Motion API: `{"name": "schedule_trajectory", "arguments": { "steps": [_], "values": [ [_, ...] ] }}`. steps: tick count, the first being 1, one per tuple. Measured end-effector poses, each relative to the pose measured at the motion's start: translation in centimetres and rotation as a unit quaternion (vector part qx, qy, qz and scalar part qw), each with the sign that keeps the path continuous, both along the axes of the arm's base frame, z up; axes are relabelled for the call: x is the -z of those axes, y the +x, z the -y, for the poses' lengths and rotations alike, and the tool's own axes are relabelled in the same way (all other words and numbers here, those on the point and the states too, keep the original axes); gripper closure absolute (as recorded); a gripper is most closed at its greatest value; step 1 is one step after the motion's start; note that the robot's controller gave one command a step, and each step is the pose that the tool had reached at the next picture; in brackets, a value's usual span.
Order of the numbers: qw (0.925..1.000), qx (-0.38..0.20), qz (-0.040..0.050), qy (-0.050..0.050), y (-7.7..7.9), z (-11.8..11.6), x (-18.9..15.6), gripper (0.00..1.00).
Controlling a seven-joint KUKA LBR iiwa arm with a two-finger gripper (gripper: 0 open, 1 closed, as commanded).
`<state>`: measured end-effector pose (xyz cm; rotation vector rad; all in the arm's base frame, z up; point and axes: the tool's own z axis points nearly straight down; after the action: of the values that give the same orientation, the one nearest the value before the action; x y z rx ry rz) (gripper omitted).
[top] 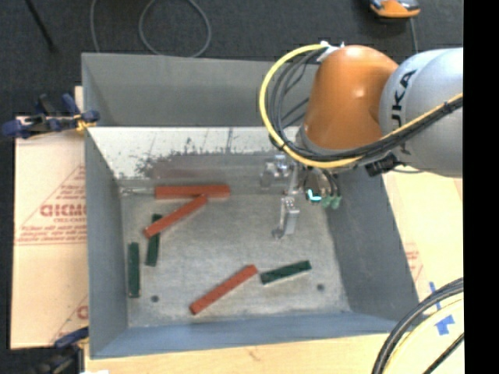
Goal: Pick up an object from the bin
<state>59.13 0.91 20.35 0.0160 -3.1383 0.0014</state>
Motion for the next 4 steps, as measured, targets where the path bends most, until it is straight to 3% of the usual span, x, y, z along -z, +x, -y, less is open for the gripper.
{"name": "schedule_trajectory", "arguments": {
  "steps": [1,2,3,4],
  "values": [
    [0.9942,-0.107,-0.0019,0.001,-8.6,0.3,11.9,0.00],
    [0.9943,-0.107,0.0032,0.000,-8.2,0.3,11.6,1.00],
    [0.9929,-0.118,0.0084,0.001,-5.0,-3.7,1.4,1.00],
    [0.9931,-0.117,0.0036,0.001,-5.3,-3.6,1.9,0.00]
  ]
}}
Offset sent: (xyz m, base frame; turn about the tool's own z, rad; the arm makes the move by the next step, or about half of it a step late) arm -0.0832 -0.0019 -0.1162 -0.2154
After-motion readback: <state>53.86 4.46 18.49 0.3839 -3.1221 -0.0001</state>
